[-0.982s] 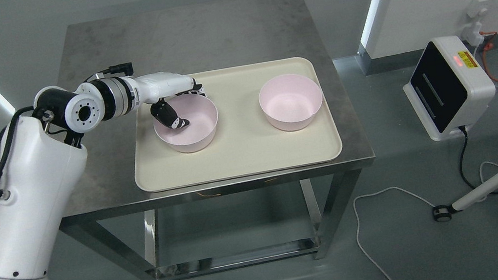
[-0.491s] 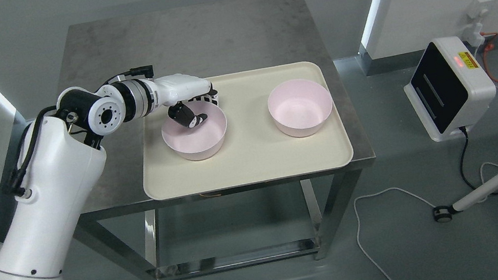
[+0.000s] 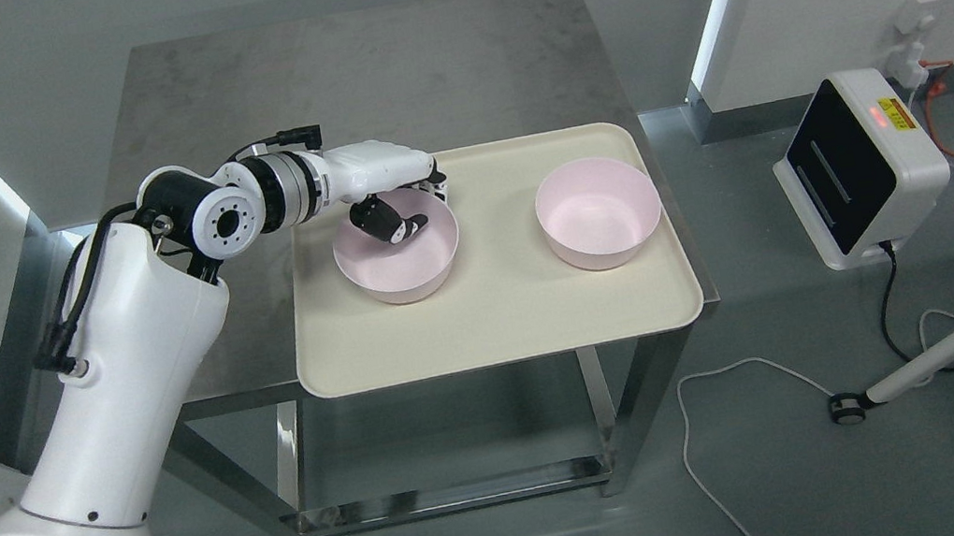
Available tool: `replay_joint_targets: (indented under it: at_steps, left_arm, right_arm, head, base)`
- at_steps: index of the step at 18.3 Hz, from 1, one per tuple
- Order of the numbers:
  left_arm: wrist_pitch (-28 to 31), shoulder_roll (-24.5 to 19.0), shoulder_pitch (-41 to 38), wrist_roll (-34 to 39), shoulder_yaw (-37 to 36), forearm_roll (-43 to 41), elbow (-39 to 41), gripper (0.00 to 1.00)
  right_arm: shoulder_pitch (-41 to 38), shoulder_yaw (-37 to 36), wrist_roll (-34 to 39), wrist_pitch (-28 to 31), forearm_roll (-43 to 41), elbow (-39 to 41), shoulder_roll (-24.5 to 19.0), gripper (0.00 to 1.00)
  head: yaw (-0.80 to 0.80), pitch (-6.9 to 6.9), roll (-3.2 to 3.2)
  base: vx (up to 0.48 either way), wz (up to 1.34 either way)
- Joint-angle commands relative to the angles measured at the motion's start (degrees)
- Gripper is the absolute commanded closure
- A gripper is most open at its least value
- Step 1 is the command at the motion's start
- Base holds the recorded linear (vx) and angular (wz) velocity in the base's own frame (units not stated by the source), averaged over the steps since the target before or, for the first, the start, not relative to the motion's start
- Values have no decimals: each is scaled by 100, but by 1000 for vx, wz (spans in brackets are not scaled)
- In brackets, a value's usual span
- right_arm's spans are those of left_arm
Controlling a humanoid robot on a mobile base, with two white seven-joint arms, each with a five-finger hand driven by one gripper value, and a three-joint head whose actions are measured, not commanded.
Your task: Stack pink IKEA bowls on left shelf middle
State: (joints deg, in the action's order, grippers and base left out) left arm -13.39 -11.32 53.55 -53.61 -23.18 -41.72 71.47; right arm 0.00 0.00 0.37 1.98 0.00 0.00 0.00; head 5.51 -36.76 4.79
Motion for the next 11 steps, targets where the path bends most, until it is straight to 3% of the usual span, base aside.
replay_joint_targets:
  at_steps: [1,7,11]
  left_arm:
    - [56,586,314,-254,463,23,78,100]
    - [213,1032,340,-536,315,23,429,99]
    - [1003,1032,963,-283,-1123,207,359,99]
  right_arm:
    - [-167,-70,-2,-4,0,193,100,0]
    - [-167,-70,-2,4,0,193,100,0]
    - [-167,-62,-2,-4,0,193,100,0]
  head:
    - [0,0,0]
    - [0,0,0]
    - [0,0,0]
  base:
    - [2,-12]
    - [0,-2]
    - [0,0]
